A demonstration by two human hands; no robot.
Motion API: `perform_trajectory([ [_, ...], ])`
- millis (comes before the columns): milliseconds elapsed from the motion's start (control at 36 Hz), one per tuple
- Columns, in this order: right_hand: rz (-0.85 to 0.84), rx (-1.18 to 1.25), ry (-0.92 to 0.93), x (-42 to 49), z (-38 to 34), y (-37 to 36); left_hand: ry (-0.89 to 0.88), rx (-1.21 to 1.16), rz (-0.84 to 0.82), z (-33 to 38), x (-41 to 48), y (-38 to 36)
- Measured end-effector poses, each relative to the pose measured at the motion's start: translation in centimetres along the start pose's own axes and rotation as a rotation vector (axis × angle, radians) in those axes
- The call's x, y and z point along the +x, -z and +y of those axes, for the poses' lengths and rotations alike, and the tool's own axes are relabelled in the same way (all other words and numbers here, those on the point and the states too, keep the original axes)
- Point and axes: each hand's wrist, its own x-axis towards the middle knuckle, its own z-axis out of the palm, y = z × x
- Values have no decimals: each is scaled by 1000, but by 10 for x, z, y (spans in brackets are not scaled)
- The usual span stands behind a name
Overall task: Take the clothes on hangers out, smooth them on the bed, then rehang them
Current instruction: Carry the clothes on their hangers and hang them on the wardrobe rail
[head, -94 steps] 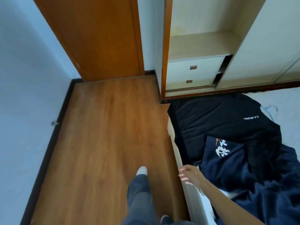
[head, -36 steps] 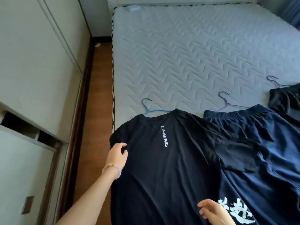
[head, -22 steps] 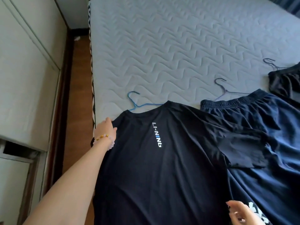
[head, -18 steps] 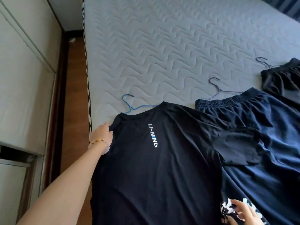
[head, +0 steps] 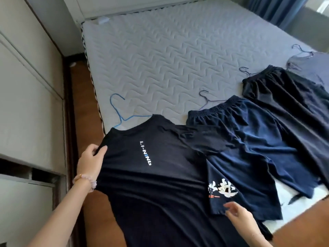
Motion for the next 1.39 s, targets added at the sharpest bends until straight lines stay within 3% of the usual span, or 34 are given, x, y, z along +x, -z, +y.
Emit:
perform_trajectory([
  [111, -28, 135, -16, -64, 10, 30, -44, -106, 53, 33, -74, 45],
  [194, -17, 189, 27, -100, 21, 40, -172, -107, 91, 62, -134, 62],
  [361, -20, 290, -25, -166, 83, 42, -509, 132, 41, 107, -262, 78],
  [472, -11, 354, -156, -204, 150, 39, -685, 236, -4, 128, -322, 76],
  [556, 1, 440, -278, -230, 202, 36, -703, 154, -113, 150, -350, 66],
  [667, 26, 575, -471, -251, 279, 25, -714, 53, -263, 183, -373, 28],
  [778, 64, 709, -548, -264, 342, 20, -811, 103, -314, 220, -405, -28],
  [1028, 14, 957, -521, -271, 452, 68, -978, 250, -347, 285, -493, -157],
  [1222, 175, 1060, -628, -249, 501, 133, -903, 94, -322, 327, -547, -232],
  [1389, 239, 1181, -556, -197, 525, 211, -794, -17, -422, 363, -571, -303],
])
